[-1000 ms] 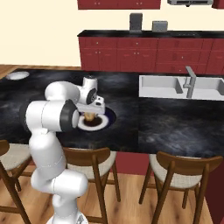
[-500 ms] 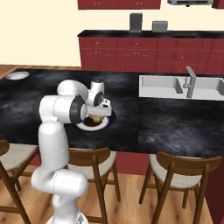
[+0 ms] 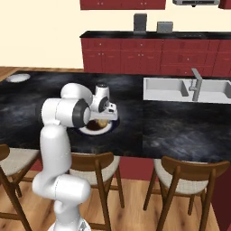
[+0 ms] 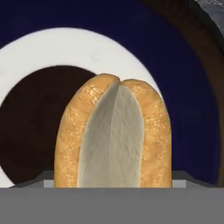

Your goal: Move the hot dog bun to the plate on the dining table and place the condiment next to that plate. Then navigate to the fridge and take the sausage and place it on the plate as well.

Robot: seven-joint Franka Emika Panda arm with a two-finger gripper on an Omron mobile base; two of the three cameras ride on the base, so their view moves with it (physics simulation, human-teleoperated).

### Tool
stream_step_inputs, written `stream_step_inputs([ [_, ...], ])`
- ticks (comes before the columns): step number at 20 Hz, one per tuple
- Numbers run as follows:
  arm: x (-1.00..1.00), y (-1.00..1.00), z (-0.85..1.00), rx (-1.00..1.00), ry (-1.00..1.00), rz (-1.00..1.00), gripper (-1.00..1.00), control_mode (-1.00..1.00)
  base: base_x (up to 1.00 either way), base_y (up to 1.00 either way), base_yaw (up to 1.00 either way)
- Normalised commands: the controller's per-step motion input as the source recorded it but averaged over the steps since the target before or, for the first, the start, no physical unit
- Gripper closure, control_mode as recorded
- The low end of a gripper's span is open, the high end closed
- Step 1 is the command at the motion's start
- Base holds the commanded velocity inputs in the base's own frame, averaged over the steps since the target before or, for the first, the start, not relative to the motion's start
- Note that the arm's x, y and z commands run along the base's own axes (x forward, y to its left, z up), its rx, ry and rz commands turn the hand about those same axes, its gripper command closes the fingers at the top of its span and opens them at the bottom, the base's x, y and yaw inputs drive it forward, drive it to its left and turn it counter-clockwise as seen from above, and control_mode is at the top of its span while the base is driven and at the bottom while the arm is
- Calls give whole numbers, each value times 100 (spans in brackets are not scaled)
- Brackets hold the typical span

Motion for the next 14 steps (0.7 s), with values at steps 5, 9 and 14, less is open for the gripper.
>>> stream_step_inputs([
  [5,-5,0,33,-1,-11,0,-100,-100,0,0,0],
  [9,-8,0,29,-2,-8,0,-100,-100,0,0,0],
  [14,-91,0,92,1,-29,0,-100,-100,0,0,0],
])
